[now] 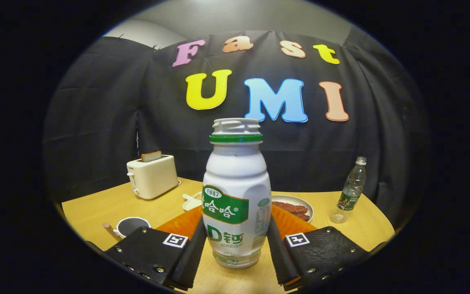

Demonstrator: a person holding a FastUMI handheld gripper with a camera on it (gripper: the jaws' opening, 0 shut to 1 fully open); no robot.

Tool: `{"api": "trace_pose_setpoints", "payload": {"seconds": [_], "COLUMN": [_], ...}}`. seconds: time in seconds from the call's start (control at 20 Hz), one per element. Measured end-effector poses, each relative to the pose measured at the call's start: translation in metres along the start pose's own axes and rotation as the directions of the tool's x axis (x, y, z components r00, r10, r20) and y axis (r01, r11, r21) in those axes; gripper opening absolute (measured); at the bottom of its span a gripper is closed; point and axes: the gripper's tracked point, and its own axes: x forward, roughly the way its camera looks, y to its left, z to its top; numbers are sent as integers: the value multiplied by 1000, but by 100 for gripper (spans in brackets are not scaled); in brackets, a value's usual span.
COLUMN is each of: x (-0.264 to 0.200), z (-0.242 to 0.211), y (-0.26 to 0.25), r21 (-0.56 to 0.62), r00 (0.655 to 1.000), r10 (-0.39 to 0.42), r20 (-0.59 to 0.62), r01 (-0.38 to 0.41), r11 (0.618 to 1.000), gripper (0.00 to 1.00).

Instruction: Take the bottle from table, then pour the juice into the cup, finally place the bottle on the coaster

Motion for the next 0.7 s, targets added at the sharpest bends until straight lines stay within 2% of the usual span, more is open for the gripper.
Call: {"api": "trace_pose_setpoints", "payload": {"seconds": [0.2,0.55,0.7], "x": [7,22,27], "z": [-2,-17,-30], "y": [-3,6,1], "r21": [-20,-17,-19], "r00": [1000,1000,1000], "r10": [-16,12,-8], "r20": [-3,-6,-12], "r01": [16,-12,8], "r11": [1000,1000,1000], "gripper": [72,72,73]}}
